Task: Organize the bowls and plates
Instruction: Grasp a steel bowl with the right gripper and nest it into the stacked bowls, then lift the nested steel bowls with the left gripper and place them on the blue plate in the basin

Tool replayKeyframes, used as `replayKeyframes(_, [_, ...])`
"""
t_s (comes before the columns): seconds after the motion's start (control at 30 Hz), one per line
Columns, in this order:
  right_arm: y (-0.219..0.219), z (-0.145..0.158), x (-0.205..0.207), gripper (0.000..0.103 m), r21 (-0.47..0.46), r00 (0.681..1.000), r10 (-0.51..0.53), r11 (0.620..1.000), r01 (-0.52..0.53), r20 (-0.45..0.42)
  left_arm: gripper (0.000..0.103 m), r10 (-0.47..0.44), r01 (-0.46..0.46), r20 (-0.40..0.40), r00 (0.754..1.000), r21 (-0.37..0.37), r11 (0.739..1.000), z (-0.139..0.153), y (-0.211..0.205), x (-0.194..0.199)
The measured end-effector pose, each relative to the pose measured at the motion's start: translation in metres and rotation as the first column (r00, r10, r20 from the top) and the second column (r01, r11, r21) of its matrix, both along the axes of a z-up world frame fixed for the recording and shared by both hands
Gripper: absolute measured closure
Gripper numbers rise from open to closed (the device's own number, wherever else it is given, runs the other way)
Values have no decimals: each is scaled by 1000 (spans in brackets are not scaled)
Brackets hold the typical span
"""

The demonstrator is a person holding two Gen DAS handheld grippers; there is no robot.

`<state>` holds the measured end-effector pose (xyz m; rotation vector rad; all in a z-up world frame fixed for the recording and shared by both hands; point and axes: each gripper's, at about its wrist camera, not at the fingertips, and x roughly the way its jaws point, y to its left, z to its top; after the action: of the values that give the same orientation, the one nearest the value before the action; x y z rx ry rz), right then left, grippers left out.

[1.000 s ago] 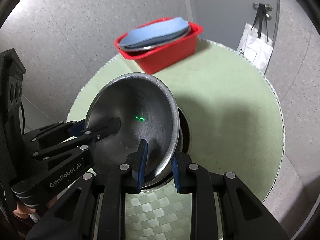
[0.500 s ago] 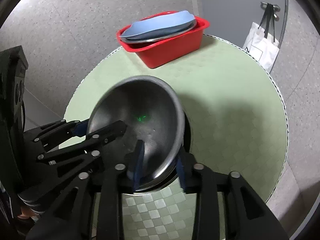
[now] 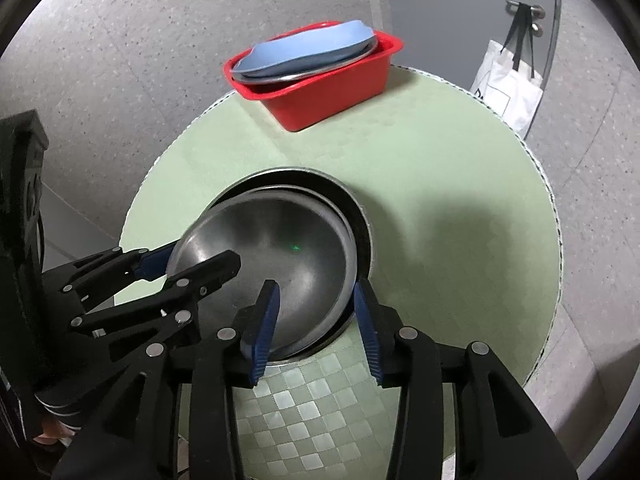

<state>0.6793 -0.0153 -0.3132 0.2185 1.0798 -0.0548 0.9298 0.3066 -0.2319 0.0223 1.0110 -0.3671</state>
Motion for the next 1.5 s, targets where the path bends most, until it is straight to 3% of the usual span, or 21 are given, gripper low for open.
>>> replayKeyframes(0.07, [-4,4,-3,57,3,1000,-15,1000,15,13,58,-4,4,11,1000,-14,1000,4,3,-4])
replayKeyframes(0.17, [-13,13,-9,49,8,998,-41,999,40,42,32,13,-13,55,998,2,1000,15,11,-14])
replayKeyframes(0.33, [-31,27,-19,40,23,991,-96,995,94,92,17,67,-66,132,989,-17,998,31,36,-31])
replayKeyframes(0.6, [-48,15,-15,35,100,989,-130,987,123,65,16,181,-180,32,983,-28,983,8,70,-26])
replayKeyframes(0.97, [-49,-41,7,35,252,994,-91,962,105,-66,16,170,-173,-89,981,-29,984,-27,45,6])
replayKeyframes(1.03, [-49,-50,11,35,283,992,-85,953,107,-89,19,166,-170,-103,981,-33,985,-32,40,14])
replayKeyframes(1.17, [-49,-57,17,38,327,993,-54,941,84,-101,53,123,-133,-129,984,-75,988,-37,35,26])
replayKeyframes(1.23, [-46,-58,21,51,355,995,-26,933,59,-96,67,103,-116,-134,986,-88,989,-39,32,30])
replayKeyframes(1.27, [-44,-58,23,58,355,995,-13,934,47,-99,67,104,-114,-122,987,-77,990,-38,30,32])
replayKeyframes(1.5, [-45,-48,26,67,309,996,9,951,17,-83,72,129,-135,-82,988,-77,988,-29,31,39])
